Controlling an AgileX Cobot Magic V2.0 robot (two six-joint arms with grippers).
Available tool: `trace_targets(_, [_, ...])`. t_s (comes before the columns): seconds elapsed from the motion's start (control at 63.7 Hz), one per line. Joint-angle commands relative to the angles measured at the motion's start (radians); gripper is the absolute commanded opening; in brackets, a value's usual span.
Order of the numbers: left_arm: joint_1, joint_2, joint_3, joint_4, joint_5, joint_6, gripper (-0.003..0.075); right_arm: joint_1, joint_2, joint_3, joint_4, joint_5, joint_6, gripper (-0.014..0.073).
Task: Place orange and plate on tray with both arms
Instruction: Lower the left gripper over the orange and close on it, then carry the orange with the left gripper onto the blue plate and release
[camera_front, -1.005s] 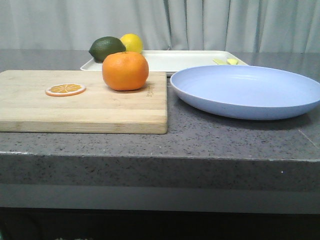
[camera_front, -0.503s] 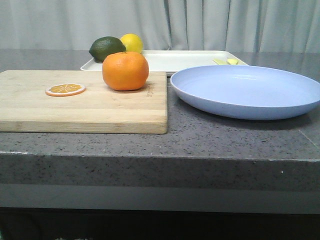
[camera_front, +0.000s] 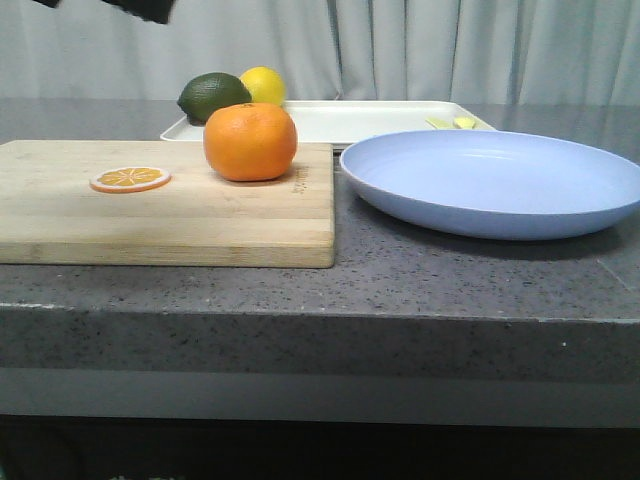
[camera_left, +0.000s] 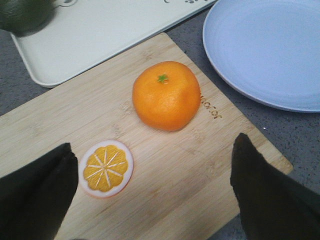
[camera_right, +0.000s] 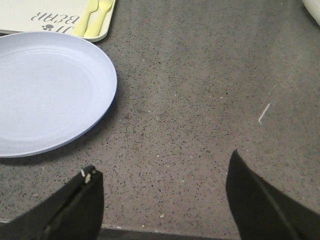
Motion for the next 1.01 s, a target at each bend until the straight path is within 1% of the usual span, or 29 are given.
trace_targets(0.0, [-0.015,0.07,-0.086,0.008,-0.068,0.002,0.061,-0.005,0.016,-0.027,-0.018,-0.063,-0.008,0.0531])
trace_targets(0.22, [-0.015,0.266,-0.242,0.008,-0.029,0.002,0.061,-0.005,0.016,-0.027,-0.018,-0.063,-0.008,0.0531])
trace_targets(0.456, [-0.015,0.416,-0.367,-0.011,0.022,0.002,0.061,-0.005,0.016,-0.027,-0.018,-0.063,-0.008,0.0531])
trace_targets(0.613, [-0.015,0.484,-0.403,-0.011,0.018,0.002,0.061,-0.005,0.016,-0.027,-0.018,-0.063,-0.008,0.0531])
trace_targets(0.801, [-0.015,0.523,-0.405,-0.011,0.024,0.002,0.0609,-0.005,0.016,-0.027,-0.018,-0.063,-0.008,0.0531])
trace_targets(0.88, [-0.015,0.525,-0.405,-0.011,0.024,0.002,0.0589,-0.005,0.016,-0.027,-0.018,-0.063,-0.008,0.0531])
trace_targets(0.99, [-0.015,0.525,-0.405,-0.011,0.022,0.002,0.0499,-0.005,0.016,-0.027,-0.018,-0.063,-0.008,0.0531])
